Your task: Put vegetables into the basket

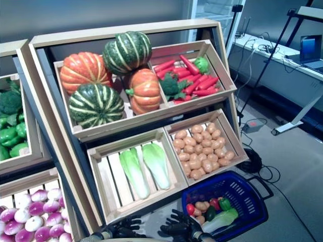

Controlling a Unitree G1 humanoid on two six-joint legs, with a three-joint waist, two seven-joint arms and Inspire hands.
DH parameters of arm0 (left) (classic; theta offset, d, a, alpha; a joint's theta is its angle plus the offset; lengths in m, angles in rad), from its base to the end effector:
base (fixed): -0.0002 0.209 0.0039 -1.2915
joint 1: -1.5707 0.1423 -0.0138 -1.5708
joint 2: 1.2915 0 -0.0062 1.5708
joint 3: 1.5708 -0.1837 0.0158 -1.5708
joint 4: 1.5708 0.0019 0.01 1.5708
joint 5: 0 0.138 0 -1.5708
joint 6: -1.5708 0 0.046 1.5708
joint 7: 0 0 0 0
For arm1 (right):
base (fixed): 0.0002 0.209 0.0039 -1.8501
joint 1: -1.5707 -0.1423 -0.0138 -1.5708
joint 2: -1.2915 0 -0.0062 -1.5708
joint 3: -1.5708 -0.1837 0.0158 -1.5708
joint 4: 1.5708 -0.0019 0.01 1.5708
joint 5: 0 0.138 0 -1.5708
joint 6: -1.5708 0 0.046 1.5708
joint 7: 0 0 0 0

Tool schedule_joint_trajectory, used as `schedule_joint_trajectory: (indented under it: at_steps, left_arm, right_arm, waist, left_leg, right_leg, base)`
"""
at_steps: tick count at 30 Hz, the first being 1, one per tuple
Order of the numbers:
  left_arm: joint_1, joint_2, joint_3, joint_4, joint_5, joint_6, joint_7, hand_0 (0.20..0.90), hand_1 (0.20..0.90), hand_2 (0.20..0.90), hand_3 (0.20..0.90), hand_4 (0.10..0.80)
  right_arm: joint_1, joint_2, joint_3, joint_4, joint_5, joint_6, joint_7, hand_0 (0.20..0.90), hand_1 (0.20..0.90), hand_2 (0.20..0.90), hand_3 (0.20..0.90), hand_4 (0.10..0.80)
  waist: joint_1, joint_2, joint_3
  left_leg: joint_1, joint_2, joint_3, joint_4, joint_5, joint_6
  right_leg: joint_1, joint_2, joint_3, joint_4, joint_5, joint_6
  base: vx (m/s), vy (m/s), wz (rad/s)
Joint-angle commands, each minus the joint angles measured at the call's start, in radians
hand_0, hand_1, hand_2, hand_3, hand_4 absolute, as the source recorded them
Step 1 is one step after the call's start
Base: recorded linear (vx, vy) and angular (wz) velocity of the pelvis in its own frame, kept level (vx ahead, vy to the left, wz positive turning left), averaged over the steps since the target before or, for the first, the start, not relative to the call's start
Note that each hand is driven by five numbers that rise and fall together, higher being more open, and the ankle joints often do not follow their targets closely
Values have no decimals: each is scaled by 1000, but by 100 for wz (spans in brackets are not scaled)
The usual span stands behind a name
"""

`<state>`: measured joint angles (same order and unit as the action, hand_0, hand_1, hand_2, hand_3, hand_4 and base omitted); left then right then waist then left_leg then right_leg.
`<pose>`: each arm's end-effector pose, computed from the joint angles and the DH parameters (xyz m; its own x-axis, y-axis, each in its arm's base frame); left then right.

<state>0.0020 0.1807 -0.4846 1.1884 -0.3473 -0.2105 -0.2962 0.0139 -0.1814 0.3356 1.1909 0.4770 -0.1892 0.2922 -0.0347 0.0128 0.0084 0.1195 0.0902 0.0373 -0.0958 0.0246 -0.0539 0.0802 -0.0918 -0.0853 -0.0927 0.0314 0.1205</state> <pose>0.0792 0.1767 -0.1183 0.4469 -0.3249 -0.8335 0.3020 0.9318 -0.2013 0.0778 -0.1900 -0.1176 0.5183 0.2218 -0.8259 -0.0374 0.9707 0.2373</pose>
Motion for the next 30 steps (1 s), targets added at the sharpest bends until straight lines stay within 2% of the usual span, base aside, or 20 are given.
schedule_joint_trajectory:
  at_steps: [1, 17, 24, 29, 30]
  left_arm:
    - [-69, -33, -8, 14, 37, -48, -39, 900, 900, 900, 900, 800]
    - [-72, -32, -26, 15, 35, -74, -69, 900, 900, 900, 900, 800]
    - [-75, -18, -31, -59, -133, -196, -212, 900, 900, 900, 900, 800]
    - [-75, 4, -38, -191, -191, -269, -256, 900, 900, 900, 900, 800]
    - [-72, 14, -32, -258, -245, -279, -267, 900, 900, 900, 900, 800]
  right_arm:
    - [-79, 15, 18, 25, -38, -39, -20, 900, 900, 900, 900, 800]
    - [-88, 16, 16, 45, -53, -53, -28, 900, 900, 900, 900, 800]
    - [-87, 3, 13, 27, -55, -53, -42, 900, 900, 900, 900, 800]
    - [-87, -7, 14, 8, -53, -38, -43, 900, 900, 900, 900, 800]
    - [-85, -11, 11, 3, -48, -33, -43, 900, 900, 900, 900, 800]
  waist:
    - [5, -18, 44]
    - [2, -12, 53]
    - [2, -4, 59]
    - [8, 5, 67]
    - [10, 9, 68]
  left_leg:
    - [2, -153, 23, 9, -39, 102]
    - [6, -150, 27, 9, -38, 104]
    - [5, -147, 26, 9, -38, 101]
    - [-3, -147, 19, 9, -32, 98]
    - [-5, -148, 15, 9, -31, 96]
  right_leg:
    - [27, 108, -10, 5, 15, -81]
    - [27, 111, -5, 5, 14, -84]
    - [26, 112, -5, 5, 12, -84]
    - [21, 111, -9, 5, 14, -85]
    - [20, 110, -12, 5, 14, -85]
  base:
    - [0, 0, 0]
    - [0, 0, 0]
    - [5, -9, -6]
    - [0, 0, 0]
    - [0, 0, 0]
